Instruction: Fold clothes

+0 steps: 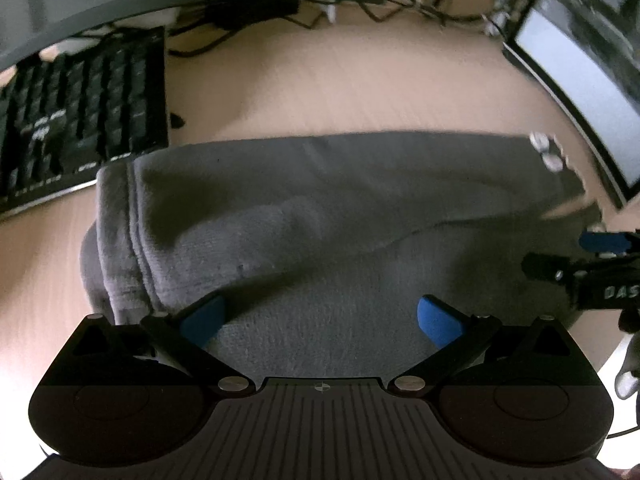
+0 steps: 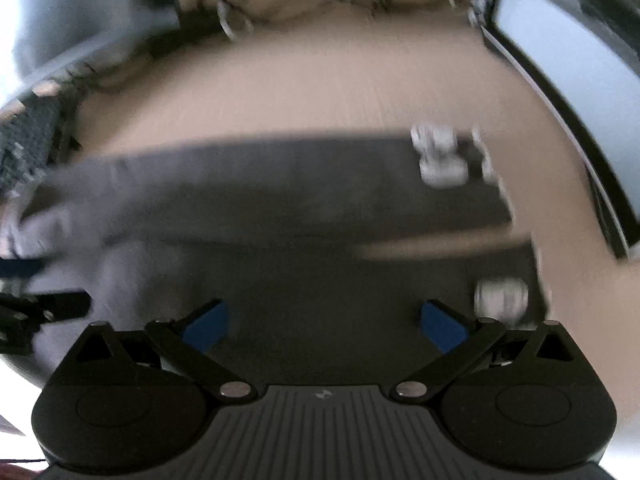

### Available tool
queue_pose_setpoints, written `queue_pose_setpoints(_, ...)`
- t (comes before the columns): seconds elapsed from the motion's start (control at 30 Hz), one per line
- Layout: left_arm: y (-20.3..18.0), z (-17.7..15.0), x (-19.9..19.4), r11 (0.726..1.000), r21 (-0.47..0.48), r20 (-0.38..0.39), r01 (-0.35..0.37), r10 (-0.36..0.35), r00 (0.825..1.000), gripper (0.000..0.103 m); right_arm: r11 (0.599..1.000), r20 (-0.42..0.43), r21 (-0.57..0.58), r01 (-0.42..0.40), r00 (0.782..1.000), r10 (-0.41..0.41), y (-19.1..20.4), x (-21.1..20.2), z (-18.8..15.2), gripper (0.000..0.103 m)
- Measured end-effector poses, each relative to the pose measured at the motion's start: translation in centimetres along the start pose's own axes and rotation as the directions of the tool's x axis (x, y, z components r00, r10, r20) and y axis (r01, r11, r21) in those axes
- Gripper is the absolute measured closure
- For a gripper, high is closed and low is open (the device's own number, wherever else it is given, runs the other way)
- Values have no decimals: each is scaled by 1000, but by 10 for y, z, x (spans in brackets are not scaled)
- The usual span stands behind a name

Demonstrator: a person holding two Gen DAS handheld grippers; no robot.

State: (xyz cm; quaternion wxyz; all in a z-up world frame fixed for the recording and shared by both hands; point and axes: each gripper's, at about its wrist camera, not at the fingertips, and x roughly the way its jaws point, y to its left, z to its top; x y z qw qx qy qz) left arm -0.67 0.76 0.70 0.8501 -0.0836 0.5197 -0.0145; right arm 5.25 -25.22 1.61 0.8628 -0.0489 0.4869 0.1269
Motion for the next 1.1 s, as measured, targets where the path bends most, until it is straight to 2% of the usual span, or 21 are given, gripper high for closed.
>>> queue_pose_setpoints(0.03,3,1,-3,999,-34,8,1,0,1000,0,998,41,-59,-20,999,22,-1,-3,7,2)
queue_pose_setpoints(0.07,7,2,-5,998,-67,15,2,-1,1000,0,992,78,-124,-37,996,47,-3,-4,13,15)
queue_pose_setpoints(0.1,10,3,-8,995,-101,23,3,-1,1000,0,981,101,-186,-51,992,71,-1,-3,21,41)
queue_pose_setpoints(0.17,16,5,-13,986,-167,38,6,0,999,0,959,81,-259,-117,987,142,11,9,41,59)
queue_pose_setpoints(0.2,20,6,-16,980,-200,46,8,1,999,0,941,75,-297,-165,978,195,18,15,51,59)
queue_pose_setpoints(0.27,27,5,-34,968,-246,100,-52,79,992,0,892,84,-394,-222,958,276,36,22,68,60)
queue_pose_setpoints(0.3,33,3,-43,953,-289,109,-88,124,986,0,862,85,-442,-248,945,315,45,25,75,61)
queue_pose_setpoints(0.37,46,-5,-58,916,-373,113,-148,203,973,0,792,62,-521,-318,912,406,66,29,87,61)
queue_pose_setpoints(0.43,58,-15,-70,870,-453,102,-195,268,958,0,706,11,-587,-396,868,496,87,37,95,60)
queue_pose_setpoints(0.5,66,-27,-79,823,-514,73,-241,322,944,0,646,-34,-634,-426,849,527,106,47,96,52)
queue_pose_setpoints(0.57,72,-42,-86,785,-564,50,-255,341,939,0,594,-75,-670,-445,837,542,124,58,95,51)
queue_pose_setpoints(0.63,76,-56,-92,750,-604,26,-270,357,934,0,577,-84,-683,-447,833,546,134,67,93,51)
queue_pose_setpoints(0.73,81,-72,-95,720,-630,-5,-290,370,929,0,594,-89,-670,-445,843,531,139,84,90,51)
queue_pose_setpoints(0.77,81,-75,-94,715,-636,-11,-291,368,930,0,602,-92,-656,-456,839,536,136,88,88,51)
queue_pose_setpoints(0.8,82,-76,-94,718,-634,-11,-289,365,931,0,610,-94,-638,-471,833,545,131,87,86,56)
queue_pose_setpoints(0.83,83,-76,-93,720,-631,-11,-287,362,932,0,616,-105,-621,-484,830,547,128,84,84,66)
queue_pose_setpoints(0.87,84,-77,-93,723,-629,-12,-285,358,934,0,622,-115,-605,-497,828,549,125,81,81,92)
queue_pose_setpoints(0.9,84,-75,-94,730,-621,-4,-283,358,934,0,632,-123,-582,-512,824,553,121,77,80,96)
queue_pose_setpoints(0.97,85,-72,-97,745,-606,10,-280,359,933,0,642,-133,-534,-550,804,579,114,60,80,98)
queue_pose_setpoints(1.1,96,-56,-113,763,-593,89,-256,378,922,0,589,-166,-510,-627,743,648,99,9,57,98)
